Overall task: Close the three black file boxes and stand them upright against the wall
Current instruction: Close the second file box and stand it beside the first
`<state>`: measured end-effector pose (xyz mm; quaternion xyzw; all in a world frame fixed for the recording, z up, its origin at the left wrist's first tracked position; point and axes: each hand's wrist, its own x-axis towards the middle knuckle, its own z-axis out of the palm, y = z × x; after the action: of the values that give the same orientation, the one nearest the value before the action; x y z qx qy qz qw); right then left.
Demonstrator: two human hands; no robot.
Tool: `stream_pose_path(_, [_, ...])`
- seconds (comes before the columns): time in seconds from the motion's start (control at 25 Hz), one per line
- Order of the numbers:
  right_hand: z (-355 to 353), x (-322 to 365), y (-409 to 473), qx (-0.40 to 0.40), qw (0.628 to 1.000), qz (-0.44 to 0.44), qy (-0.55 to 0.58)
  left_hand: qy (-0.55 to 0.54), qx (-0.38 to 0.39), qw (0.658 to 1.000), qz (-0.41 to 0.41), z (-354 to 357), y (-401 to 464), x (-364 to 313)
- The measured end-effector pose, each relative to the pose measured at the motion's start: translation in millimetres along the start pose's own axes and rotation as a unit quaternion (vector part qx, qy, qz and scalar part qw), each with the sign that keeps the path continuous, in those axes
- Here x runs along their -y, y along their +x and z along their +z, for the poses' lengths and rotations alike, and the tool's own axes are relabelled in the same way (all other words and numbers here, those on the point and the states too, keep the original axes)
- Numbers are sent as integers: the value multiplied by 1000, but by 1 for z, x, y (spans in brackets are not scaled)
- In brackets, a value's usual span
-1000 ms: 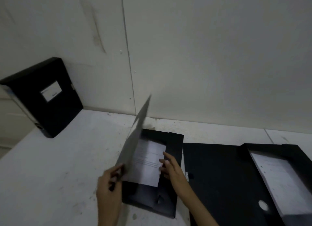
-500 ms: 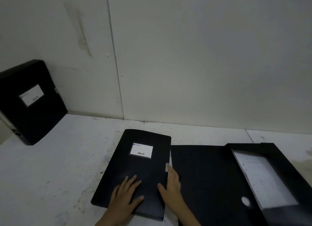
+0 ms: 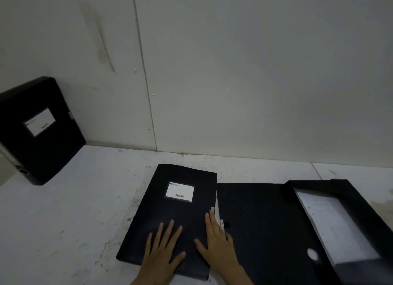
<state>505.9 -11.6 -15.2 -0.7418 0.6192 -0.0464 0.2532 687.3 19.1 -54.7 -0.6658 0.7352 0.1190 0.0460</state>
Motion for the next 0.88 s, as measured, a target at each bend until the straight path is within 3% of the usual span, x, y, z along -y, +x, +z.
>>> stream_pose_path(0.28, [16,-6,-8,-3,985,38,169,-65,13,997,35,-5,-11,-1])
stream_pose_path(0.4, [16,-8,-7,8,972,42,233,-118,-88,989,-23,-24,-14,-3])
stream_pose_path(0.44, [15,-9,-6,15,969,42,242,-178,-70,980,-48,-33,-13,0])
stream_pose_path(0.48, [13,-11,-6,23,968,39,247,-213,-49,972,-88,-40,-9,2])
stream_pose_path(0.64, [7,-19,-4,64,970,14,235,-281,-122,927,-215,-49,-7,20])
stream_pose_path(0.76, [6,-22,1,102,957,9,272,-328,-113,901,-259,-46,-9,38])
stream_pose_path(0.8, [7,-21,2,105,952,2,289,-368,-106,883,-273,-49,-11,43])
stream_pose_path(0.88, [9,-15,5,115,938,1,326,-495,-87,813,-295,-49,-15,59])
